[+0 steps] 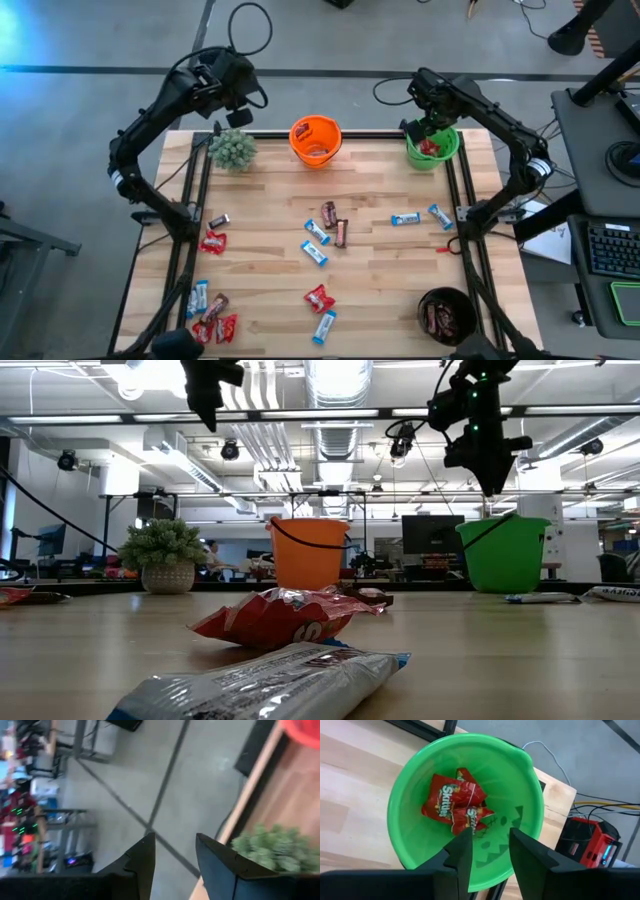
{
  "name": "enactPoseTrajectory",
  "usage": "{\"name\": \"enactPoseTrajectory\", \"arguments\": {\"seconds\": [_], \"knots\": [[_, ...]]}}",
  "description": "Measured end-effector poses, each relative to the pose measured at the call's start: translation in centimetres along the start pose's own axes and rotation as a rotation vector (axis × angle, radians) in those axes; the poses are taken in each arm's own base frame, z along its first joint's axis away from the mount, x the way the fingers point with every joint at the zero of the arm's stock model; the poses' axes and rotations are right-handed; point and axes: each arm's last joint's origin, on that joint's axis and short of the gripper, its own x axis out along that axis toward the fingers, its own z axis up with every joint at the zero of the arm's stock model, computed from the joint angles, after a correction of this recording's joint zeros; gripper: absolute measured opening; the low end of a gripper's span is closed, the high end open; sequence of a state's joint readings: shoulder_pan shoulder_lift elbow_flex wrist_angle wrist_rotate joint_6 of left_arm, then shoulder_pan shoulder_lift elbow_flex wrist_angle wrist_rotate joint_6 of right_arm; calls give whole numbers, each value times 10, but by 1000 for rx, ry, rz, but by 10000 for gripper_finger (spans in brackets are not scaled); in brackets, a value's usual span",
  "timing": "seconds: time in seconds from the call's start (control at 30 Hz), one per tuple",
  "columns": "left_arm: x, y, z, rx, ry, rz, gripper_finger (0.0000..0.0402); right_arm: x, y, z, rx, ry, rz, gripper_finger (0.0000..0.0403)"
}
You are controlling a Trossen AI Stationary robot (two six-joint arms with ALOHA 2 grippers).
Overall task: Organize candy in baskets
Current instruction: Put the brown chocolate bar into the black bucket
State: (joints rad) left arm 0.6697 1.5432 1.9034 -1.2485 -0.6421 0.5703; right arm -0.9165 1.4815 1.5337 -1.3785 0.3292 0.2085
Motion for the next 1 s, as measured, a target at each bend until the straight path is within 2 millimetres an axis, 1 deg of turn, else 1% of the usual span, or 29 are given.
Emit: {"name": "enactPoseTrajectory", "arguments": {"seconds": [0.17, 0.23, 0.33, 0.4, 0.53, 0.63, 0.73, 0.8, 1.0], "knots": [[13, -3, 13, -38, -15, 8, 123, 0, 1, 0, 0, 10, 49, 118], [17, -7, 15, -19, -21, -39, 123, 0, 2, -1, -2, 10, 51, 116], [21, -15, 13, 67, -11, -162, 123, -2, 4, -1, -10, 5, 54, 114], [20, -18, 10, 76, -8, -218, 123, -5, 5, -1, -16, -2, 57, 115], [11, -17, 2, 6, -31, -318, 123, -14, 6, 0, -37, -37, 66, 118], [9, -19, 1, -41, -70, -422, 127, -20, 6, 2, -39, -63, 72, 118], [7, -23, 4, -77, -128, -554, 139, -25, 4, 3, -32, -83, 75, 115], [7, -25, 5, -94, -148, -610, 151, -28, 3, 4, -29, -95, 77, 114], [10, -30, 12, -142, -144, -639, 192, -36, 1, 1, -16, -115, 83, 120]]}}
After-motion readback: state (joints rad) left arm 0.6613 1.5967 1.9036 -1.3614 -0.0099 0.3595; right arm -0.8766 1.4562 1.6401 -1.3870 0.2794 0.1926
